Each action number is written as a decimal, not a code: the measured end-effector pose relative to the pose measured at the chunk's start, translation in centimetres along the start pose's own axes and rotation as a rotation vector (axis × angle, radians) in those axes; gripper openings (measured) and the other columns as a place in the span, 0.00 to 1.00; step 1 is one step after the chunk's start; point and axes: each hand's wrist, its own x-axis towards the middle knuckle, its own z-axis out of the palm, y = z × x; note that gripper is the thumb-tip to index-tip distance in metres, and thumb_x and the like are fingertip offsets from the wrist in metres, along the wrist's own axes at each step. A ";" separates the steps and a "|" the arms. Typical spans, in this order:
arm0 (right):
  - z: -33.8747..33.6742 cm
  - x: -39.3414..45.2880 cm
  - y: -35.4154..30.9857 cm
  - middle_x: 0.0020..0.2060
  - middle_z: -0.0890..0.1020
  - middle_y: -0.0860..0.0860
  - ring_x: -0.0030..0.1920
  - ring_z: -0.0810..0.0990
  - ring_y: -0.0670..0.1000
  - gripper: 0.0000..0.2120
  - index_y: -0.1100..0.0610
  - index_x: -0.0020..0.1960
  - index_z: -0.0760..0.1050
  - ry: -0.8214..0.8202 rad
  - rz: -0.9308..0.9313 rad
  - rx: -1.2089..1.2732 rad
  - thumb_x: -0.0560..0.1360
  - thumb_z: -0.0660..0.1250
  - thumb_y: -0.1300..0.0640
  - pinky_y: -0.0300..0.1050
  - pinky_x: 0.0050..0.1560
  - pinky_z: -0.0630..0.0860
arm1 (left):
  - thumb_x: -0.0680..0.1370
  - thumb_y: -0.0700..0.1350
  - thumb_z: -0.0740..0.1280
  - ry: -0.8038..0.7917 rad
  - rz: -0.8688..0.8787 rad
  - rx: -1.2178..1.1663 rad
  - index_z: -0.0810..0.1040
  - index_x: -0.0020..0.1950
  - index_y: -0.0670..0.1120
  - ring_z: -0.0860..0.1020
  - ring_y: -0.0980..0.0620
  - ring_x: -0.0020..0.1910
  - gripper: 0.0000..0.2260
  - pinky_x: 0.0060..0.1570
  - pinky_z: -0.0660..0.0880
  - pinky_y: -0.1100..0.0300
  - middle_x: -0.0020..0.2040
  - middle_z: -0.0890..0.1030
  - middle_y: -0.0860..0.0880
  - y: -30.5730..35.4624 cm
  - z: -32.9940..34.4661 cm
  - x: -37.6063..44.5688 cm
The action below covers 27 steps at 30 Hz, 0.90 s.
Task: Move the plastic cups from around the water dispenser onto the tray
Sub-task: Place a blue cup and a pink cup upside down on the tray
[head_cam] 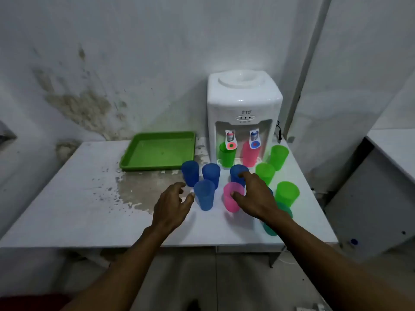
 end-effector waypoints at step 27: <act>9.0 9.7 4.3 0.61 0.71 0.54 0.59 0.76 0.60 0.41 0.51 0.73 0.56 -0.204 0.335 -0.304 0.67 0.73 0.44 0.54 0.48 0.75 | 0.60 0.60 0.75 -0.364 -0.042 -0.214 0.62 0.71 0.51 0.73 0.49 0.64 0.43 0.60 0.75 0.47 0.66 0.73 0.50 -5.9 11.2 10.2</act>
